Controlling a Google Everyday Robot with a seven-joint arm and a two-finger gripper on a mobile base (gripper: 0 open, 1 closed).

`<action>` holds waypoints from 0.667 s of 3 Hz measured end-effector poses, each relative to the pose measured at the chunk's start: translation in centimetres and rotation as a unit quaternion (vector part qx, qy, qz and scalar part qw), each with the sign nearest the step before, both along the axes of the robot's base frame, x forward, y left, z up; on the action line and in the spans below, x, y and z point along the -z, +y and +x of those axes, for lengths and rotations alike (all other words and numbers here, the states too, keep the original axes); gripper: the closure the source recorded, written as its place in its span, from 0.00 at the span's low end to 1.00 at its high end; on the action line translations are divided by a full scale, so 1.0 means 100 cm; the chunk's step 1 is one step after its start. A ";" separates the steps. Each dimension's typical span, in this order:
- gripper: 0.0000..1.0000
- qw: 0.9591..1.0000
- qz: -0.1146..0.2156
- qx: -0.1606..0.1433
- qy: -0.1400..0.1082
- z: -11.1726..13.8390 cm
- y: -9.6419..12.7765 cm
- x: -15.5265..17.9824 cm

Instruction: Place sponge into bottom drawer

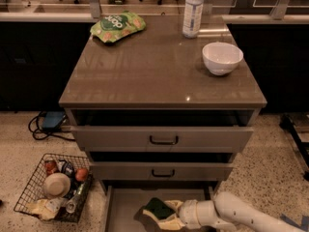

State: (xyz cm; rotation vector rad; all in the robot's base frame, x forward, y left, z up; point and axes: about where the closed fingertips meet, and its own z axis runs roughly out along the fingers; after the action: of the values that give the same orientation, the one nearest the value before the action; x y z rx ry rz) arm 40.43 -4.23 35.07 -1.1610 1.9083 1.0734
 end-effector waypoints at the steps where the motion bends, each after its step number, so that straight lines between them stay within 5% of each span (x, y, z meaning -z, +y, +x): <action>1: 1.00 1.000 -0.006 -0.005 -0.012 0.030 0.033 0.044; 2: 1.00 1.000 -0.013 -0.013 -0.017 0.050 0.064 0.084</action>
Offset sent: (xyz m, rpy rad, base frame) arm 0.0791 0.1005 -0.1377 -0.0507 -0.0500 0.0392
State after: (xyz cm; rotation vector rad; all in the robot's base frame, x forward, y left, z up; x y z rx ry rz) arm 45.41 2.14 26.67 -1.2136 1.8918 1.0380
